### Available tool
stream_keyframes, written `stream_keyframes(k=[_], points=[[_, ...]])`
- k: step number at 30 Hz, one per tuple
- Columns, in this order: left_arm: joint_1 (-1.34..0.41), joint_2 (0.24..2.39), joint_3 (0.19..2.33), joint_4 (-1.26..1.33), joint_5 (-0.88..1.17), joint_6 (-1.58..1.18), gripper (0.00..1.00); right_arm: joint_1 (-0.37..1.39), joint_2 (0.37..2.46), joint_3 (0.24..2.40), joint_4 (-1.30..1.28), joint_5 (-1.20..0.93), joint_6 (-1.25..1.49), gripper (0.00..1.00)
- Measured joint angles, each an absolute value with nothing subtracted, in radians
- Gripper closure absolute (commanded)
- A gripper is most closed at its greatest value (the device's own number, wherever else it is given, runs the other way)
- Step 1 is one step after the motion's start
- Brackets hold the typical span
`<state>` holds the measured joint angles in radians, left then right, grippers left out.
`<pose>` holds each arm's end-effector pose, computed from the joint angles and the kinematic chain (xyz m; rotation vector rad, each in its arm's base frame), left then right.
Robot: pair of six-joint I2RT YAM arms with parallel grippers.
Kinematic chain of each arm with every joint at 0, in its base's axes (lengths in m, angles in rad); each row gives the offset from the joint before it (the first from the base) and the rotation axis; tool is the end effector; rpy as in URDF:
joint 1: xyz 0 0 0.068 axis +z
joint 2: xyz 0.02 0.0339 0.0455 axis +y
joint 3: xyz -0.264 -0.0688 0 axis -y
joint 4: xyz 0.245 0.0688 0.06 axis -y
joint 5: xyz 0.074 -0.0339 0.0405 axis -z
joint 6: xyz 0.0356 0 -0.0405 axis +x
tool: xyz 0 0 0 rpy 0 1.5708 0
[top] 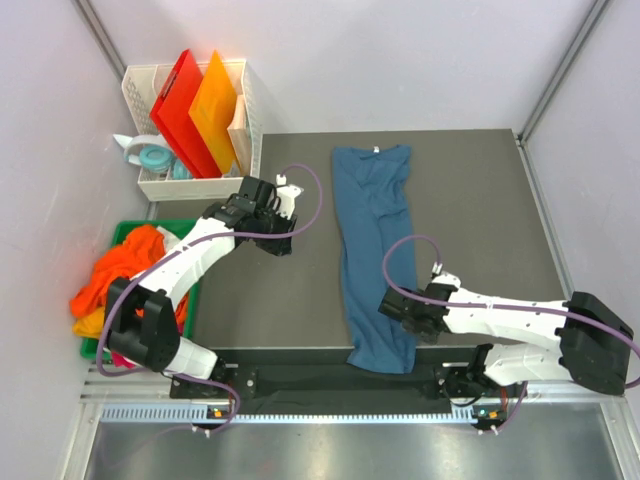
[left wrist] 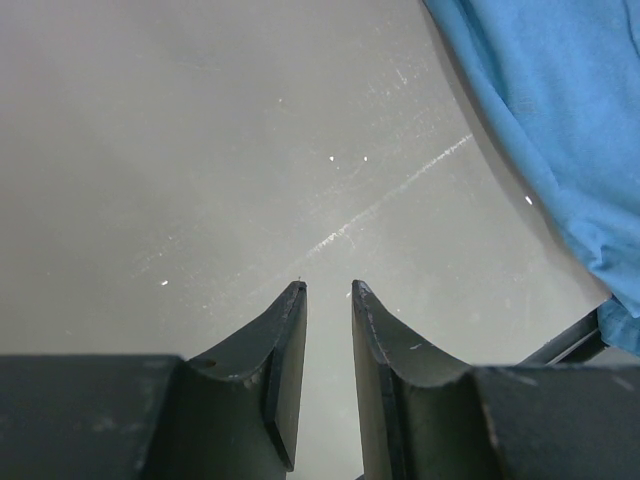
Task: Fold and stack the t-shirts
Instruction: Rotate the tshirt 90 degrees
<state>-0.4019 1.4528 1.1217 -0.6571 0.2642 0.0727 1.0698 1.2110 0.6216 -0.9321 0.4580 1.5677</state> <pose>0.2722 -0.1258 0.2623 0.7042 2.4756 -0.4634 0.0951 0.1409 0.1685 0.6764 2.5980 -0.0920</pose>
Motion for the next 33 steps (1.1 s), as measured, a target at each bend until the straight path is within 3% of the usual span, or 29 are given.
stream_keyframes(k=[3,8,11,14,15,17,28,33], points=[[-0.402,1.453,1.122,-0.658,0.265,0.074,0.69,1.089,1.211,0.633,-0.959,0.488,1.549,0.2],[-0.402,1.456,1.136,-0.66,0.268,0.081,0.68,1.094,1.199,0.79,-0.949,0.583,1.422,0.16],[-0.402,1.501,1.208,-0.662,0.272,0.081,0.69,1.068,1.229,0.957,-0.919,0.636,1.299,0.31],[-0.403,1.609,1.353,-0.664,0.28,0.08,0.7,1.042,1.269,1.084,-0.876,0.684,1.186,0.66],[-0.406,1.666,1.42,-0.66,0.285,0.076,0.71,1.037,1.278,1.105,-0.868,0.694,1.154,0.85],[-0.412,1.779,1.548,-0.647,0.29,0.069,0.71,1.015,1.298,1.15,-0.862,0.707,1.1,1.0],[-0.517,2.292,2.053,-0.669,0.276,0.035,0.71,0.682,1.327,1.172,-0.81,0.651,0.87,1.0],[-0.546,2.396,2.116,-0.671,0.266,0.028,0.71,0.559,1.492,1.185,-0.724,0.562,0.762,1.0]])
